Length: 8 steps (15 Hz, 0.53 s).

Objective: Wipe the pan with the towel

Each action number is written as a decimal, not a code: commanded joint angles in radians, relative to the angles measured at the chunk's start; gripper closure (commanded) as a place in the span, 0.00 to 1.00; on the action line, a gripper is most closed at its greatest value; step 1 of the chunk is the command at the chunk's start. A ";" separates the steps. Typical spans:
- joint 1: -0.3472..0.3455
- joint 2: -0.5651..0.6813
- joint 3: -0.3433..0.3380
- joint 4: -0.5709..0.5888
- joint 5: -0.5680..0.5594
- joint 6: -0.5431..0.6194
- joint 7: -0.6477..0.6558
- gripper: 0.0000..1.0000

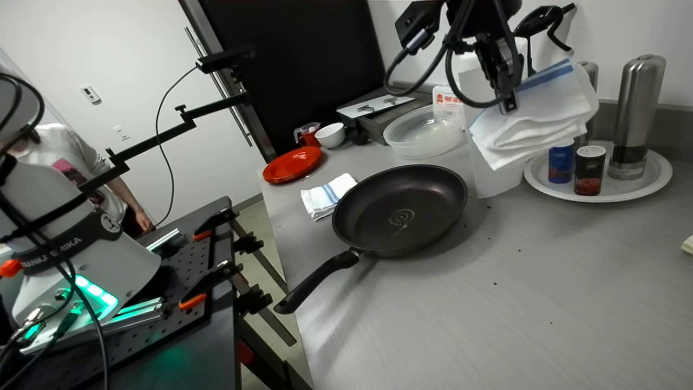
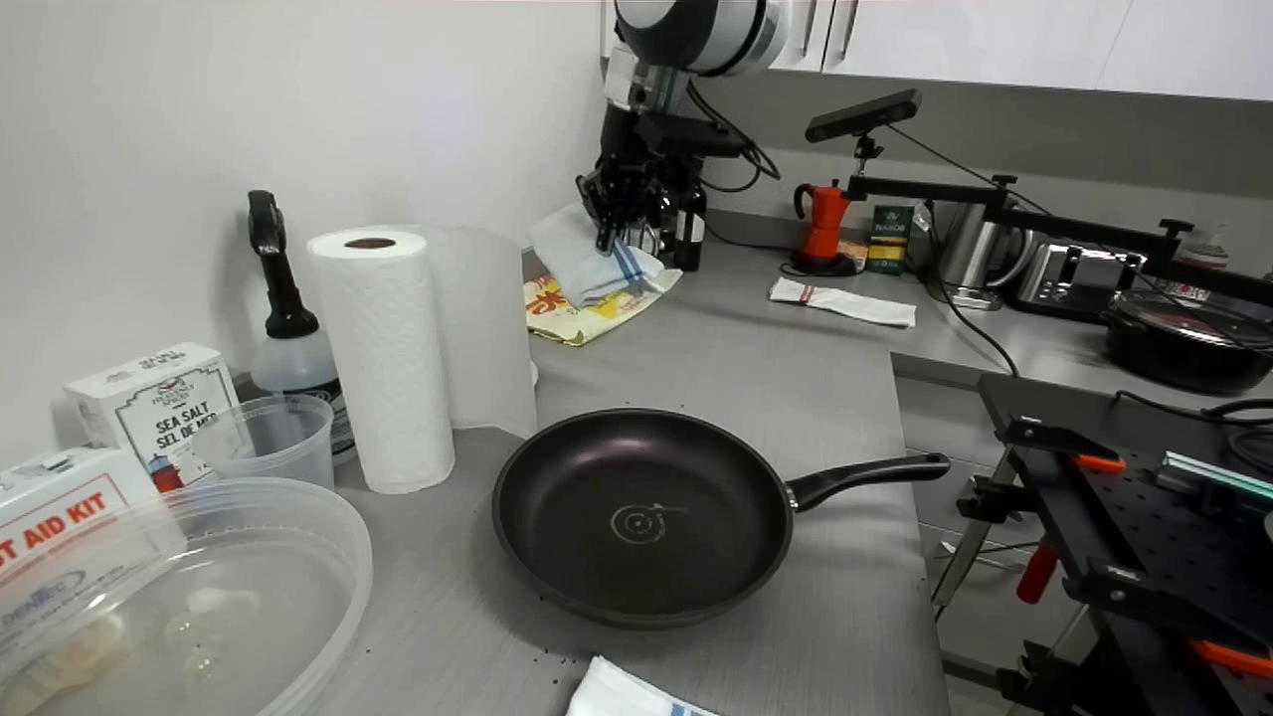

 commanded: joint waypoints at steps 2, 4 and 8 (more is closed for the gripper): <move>0.041 -0.100 0.020 -0.085 0.006 -0.059 -0.026 0.98; 0.061 -0.131 0.020 -0.124 -0.002 -0.078 -0.022 0.98; 0.096 -0.202 0.023 -0.231 -0.012 -0.094 -0.030 0.98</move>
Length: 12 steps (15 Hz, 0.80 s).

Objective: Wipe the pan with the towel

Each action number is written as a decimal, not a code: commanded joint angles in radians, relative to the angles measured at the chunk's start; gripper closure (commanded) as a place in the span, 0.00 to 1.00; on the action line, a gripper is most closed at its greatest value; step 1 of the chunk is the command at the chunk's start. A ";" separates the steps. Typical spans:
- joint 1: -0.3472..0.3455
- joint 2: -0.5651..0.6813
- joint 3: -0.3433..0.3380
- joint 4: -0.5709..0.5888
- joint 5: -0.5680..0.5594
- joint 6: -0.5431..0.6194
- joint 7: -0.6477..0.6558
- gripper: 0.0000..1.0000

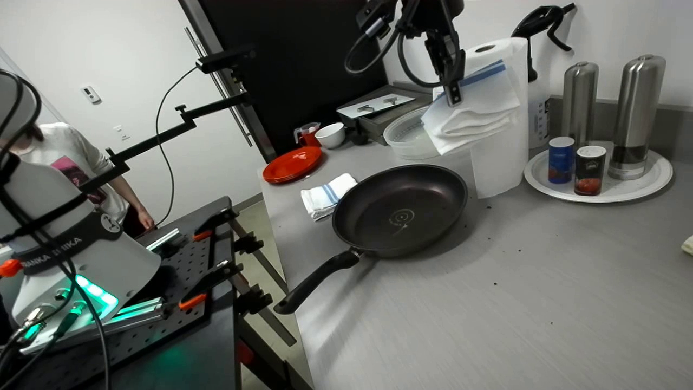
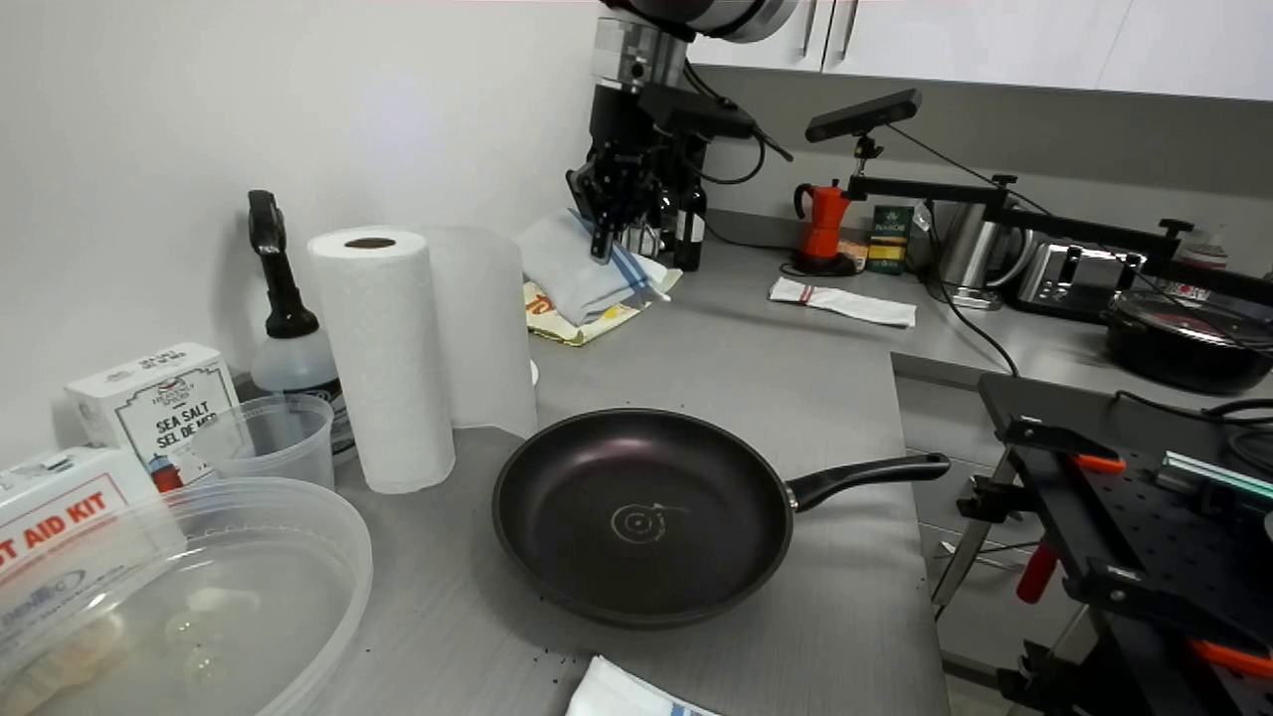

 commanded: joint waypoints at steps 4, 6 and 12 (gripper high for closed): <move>0.060 -0.139 -0.002 -0.201 -0.037 -0.016 -0.014 0.98; 0.074 -0.158 -0.003 -0.242 -0.047 -0.015 -0.012 0.98; 0.119 -0.171 -0.030 -0.343 -0.152 0.026 0.031 0.98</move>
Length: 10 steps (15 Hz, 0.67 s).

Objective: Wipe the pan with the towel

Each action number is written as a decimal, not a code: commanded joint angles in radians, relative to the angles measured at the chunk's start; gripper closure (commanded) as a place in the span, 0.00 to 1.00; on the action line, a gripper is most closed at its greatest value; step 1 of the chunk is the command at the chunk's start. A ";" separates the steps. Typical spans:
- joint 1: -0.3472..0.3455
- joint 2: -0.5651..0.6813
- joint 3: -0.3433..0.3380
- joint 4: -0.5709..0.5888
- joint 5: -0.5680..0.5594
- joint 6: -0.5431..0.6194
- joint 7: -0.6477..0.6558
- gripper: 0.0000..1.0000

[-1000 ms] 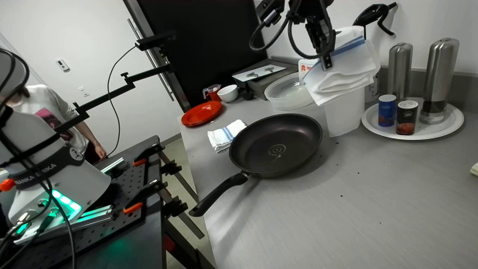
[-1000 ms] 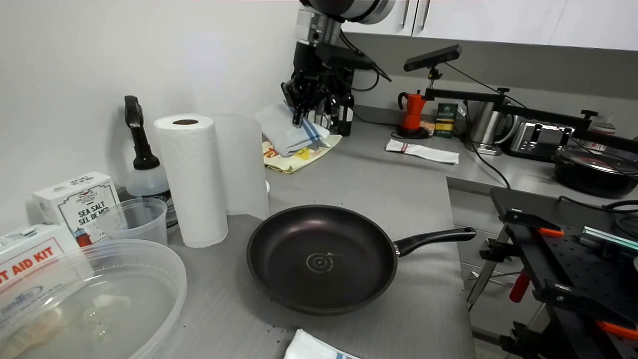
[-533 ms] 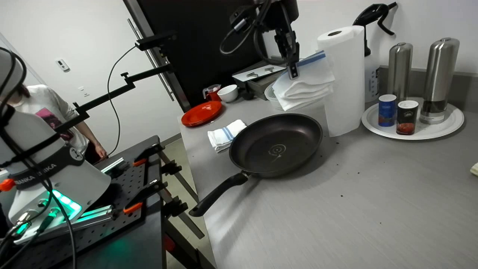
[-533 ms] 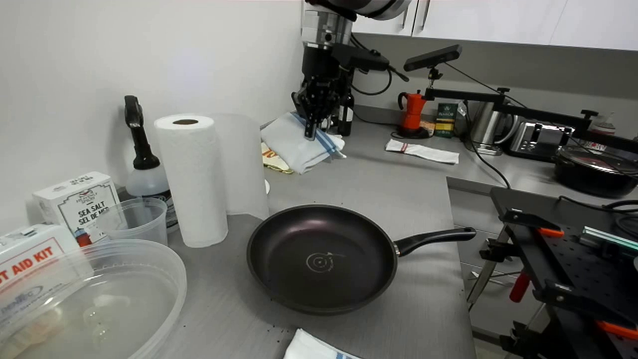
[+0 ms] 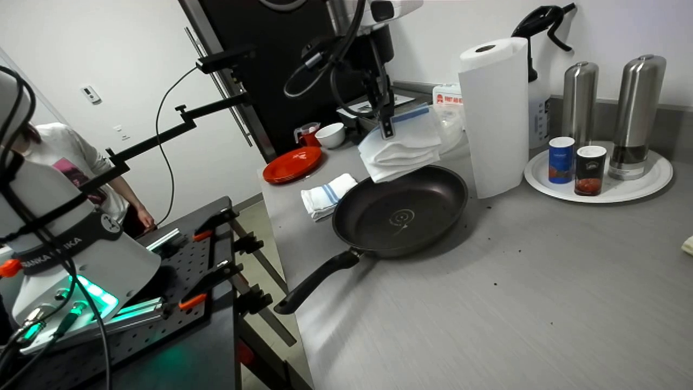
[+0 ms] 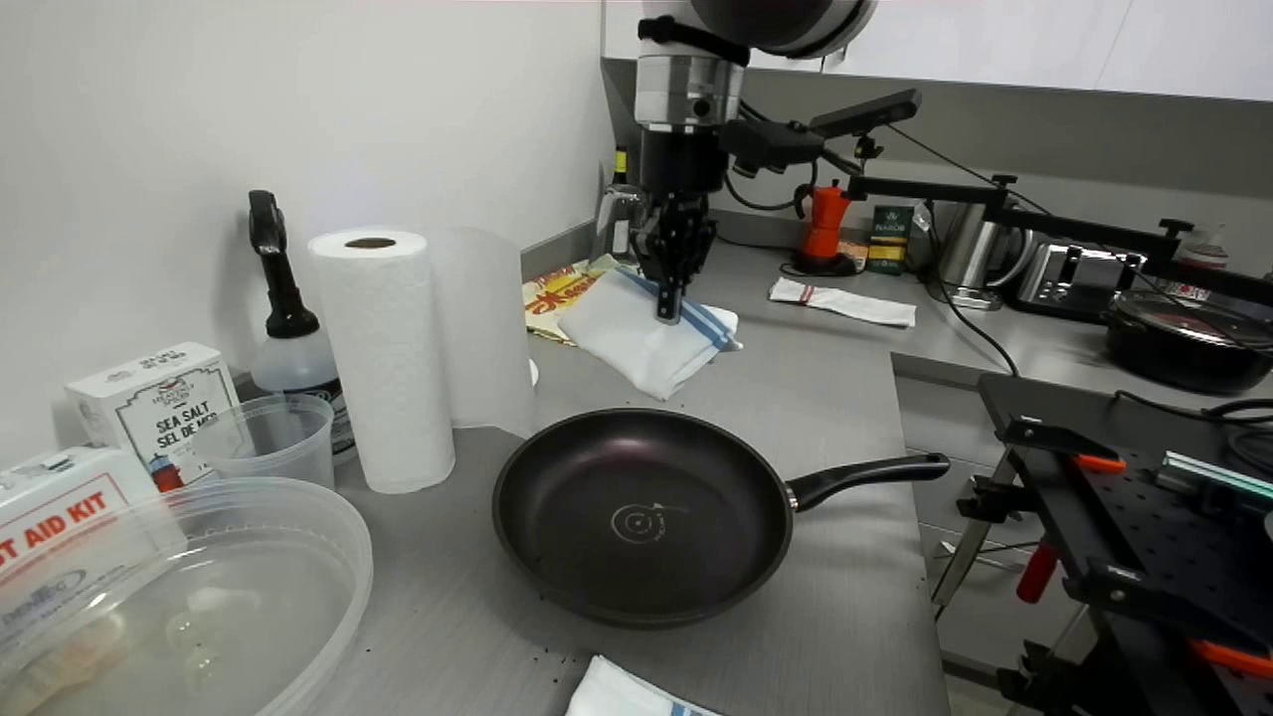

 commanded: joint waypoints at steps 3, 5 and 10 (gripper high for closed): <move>0.041 -0.018 -0.042 -0.091 -0.123 0.058 0.056 0.98; 0.048 -0.012 -0.047 -0.108 -0.149 0.071 0.068 0.98; 0.088 0.020 -0.076 -0.137 -0.247 0.121 0.131 0.98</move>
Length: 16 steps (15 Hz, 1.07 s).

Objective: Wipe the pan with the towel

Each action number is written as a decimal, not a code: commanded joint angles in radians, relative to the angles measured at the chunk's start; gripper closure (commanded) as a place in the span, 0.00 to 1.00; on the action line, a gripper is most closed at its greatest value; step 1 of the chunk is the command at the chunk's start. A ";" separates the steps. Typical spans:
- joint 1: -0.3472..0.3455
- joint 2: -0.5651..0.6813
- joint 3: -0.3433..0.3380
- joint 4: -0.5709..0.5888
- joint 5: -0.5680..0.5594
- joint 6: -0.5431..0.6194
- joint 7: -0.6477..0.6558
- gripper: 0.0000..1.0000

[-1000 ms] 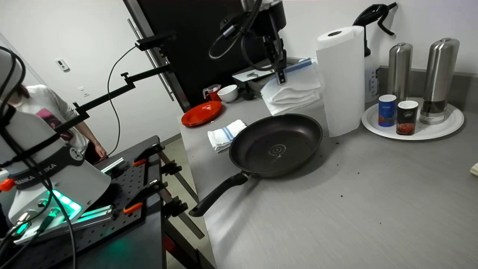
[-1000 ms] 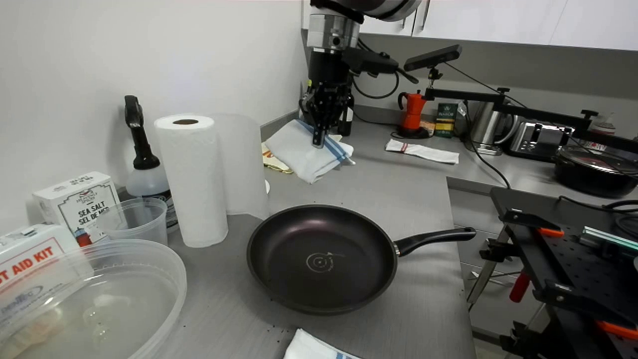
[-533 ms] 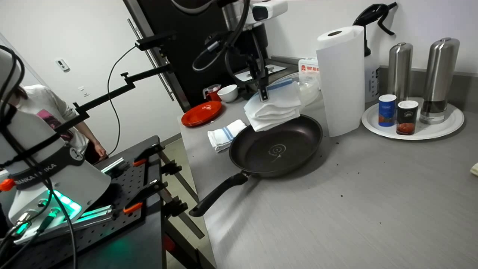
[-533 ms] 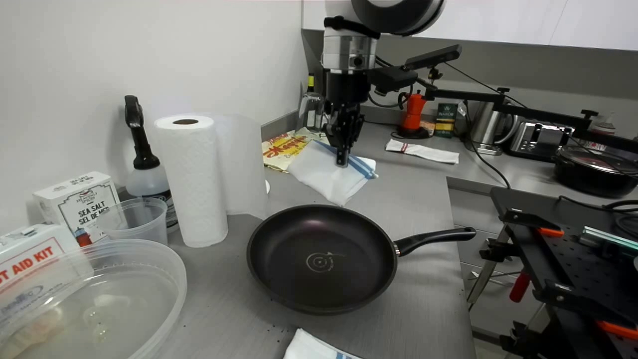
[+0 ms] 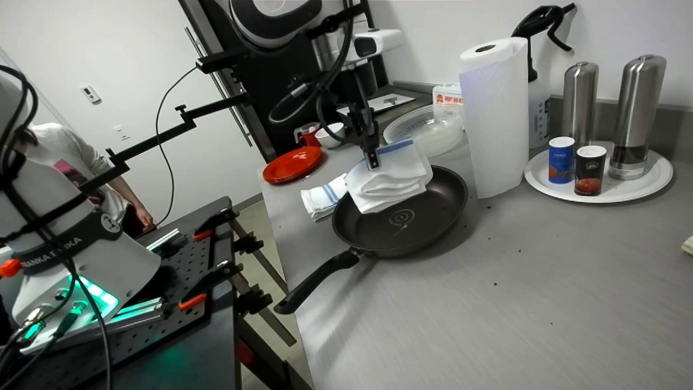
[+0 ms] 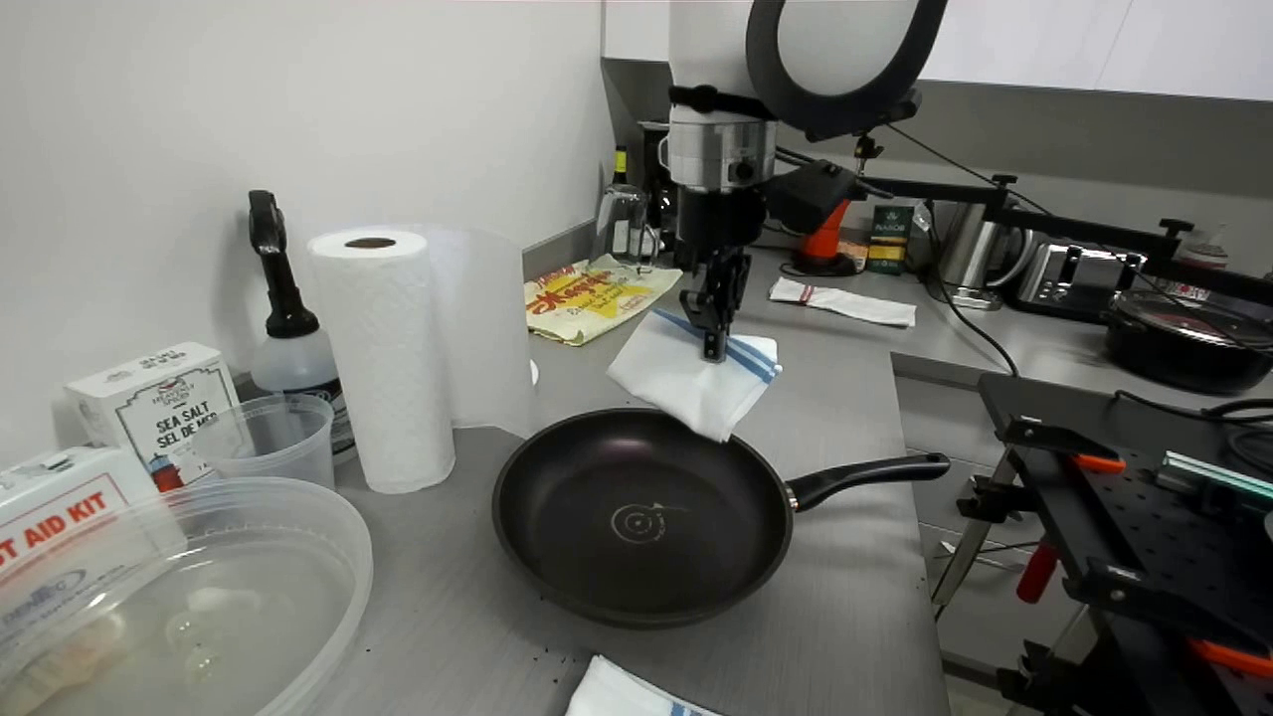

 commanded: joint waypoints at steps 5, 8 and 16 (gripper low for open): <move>0.084 0.084 -0.071 -0.008 -0.114 0.099 0.125 0.98; 0.108 0.140 -0.098 0.021 -0.120 0.125 0.157 0.98; 0.175 0.281 -0.148 0.136 -0.106 0.146 0.230 0.98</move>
